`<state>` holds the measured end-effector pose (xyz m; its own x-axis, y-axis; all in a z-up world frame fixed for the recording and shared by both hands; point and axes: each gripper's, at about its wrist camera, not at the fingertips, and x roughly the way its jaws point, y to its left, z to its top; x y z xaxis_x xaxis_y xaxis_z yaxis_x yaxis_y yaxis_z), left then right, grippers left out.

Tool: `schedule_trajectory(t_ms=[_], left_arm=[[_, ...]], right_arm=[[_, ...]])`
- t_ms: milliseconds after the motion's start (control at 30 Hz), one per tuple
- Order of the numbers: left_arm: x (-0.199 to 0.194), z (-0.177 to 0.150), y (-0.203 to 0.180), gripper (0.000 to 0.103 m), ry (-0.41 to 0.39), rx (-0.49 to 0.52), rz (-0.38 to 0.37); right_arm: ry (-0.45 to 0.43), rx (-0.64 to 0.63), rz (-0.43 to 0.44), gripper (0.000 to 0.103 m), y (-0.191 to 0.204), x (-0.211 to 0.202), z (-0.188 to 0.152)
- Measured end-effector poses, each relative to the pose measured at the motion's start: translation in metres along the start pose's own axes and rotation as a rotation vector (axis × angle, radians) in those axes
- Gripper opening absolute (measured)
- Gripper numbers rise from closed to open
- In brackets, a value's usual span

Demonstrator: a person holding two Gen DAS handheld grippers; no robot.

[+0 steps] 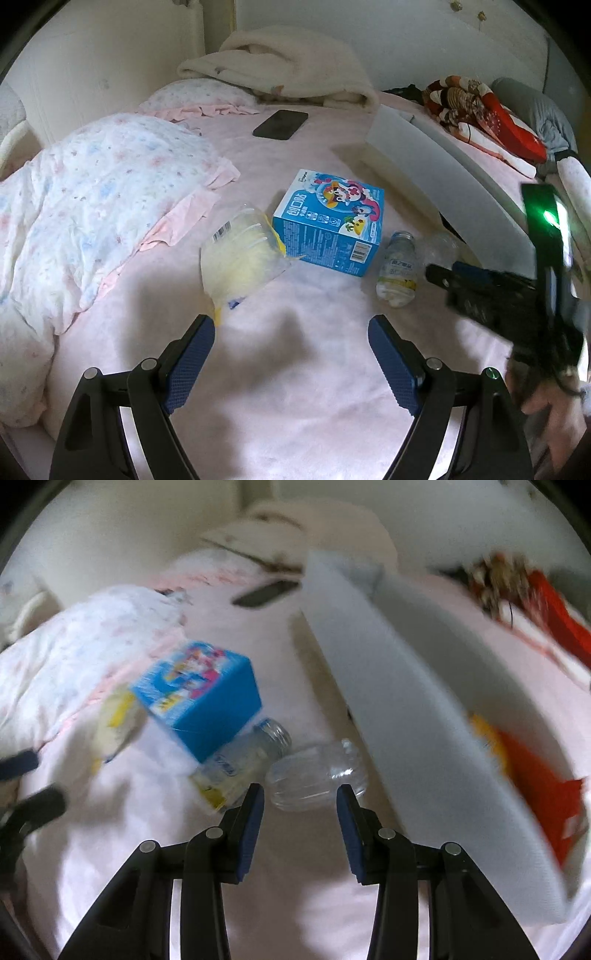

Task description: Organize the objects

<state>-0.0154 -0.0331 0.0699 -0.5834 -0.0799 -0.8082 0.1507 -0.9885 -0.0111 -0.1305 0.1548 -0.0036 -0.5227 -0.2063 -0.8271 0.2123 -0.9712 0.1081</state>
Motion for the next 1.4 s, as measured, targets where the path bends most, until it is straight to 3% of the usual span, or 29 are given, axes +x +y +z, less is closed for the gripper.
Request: schedule_trajectory(t_ms=[200, 400, 600, 667, 733, 900, 1033, 1100, 1167, 1267, 1400], left_arm=[[-0.002, 0.0, -0.001, 0.084, -0.015, 0.009, -0.003], [-0.002, 0.001, -0.004, 0.084, -0.019, 0.018, -0.007], [-0.005, 0.001, -0.007, 0.084, -0.034, 0.03, 0.001], [-0.007, 0.003, -0.008, 0.084, -0.042, 0.036, 0.007], [-0.011, 0.007, -0.01, 0.084, -0.057, 0.036, 0.005], [-0.023, 0.026, -0.028, 0.084, -0.107, 0.073, -0.002], [-0.032, 0.046, -0.061, 0.084, -0.142, 0.118, -0.025], [-0.035, 0.059, -0.089, 0.084, -0.152, 0.144, -0.059], [-0.037, 0.069, -0.116, 0.084, -0.152, 0.166, -0.099], [-0.034, 0.079, -0.157, 0.084, -0.138, 0.22, -0.135], [-0.023, 0.086, -0.198, 0.084, -0.112, 0.283, -0.114]], right_arm=[[0.075, 0.433, 0.181, 0.046, -0.043, 0.031, 0.014], [0.063, 0.527, 0.191, 0.048, -0.044, 0.026, 0.014], [0.041, 0.692, 0.069, 0.05, -0.052, 0.031, 0.023], [0.033, 0.694, 0.019, 0.048, -0.053, 0.037, 0.026], [0.017, 0.677, 0.026, 0.048, -0.051, 0.036, 0.027], [0.03, 0.526, 0.198, 0.047, -0.037, 0.003, 0.023], [-0.117, 0.499, 0.304, 0.048, -0.059, -0.07, 0.03], [-0.183, 0.458, 0.268, 0.048, -0.077, -0.104, 0.034], [-0.175, 0.46, 0.246, 0.048, -0.101, -0.117, 0.037], [-0.167, 0.512, 0.257, 0.049, -0.134, -0.12, 0.03], [-0.138, 0.543, 0.215, 0.05, -0.166, -0.11, 0.03]])
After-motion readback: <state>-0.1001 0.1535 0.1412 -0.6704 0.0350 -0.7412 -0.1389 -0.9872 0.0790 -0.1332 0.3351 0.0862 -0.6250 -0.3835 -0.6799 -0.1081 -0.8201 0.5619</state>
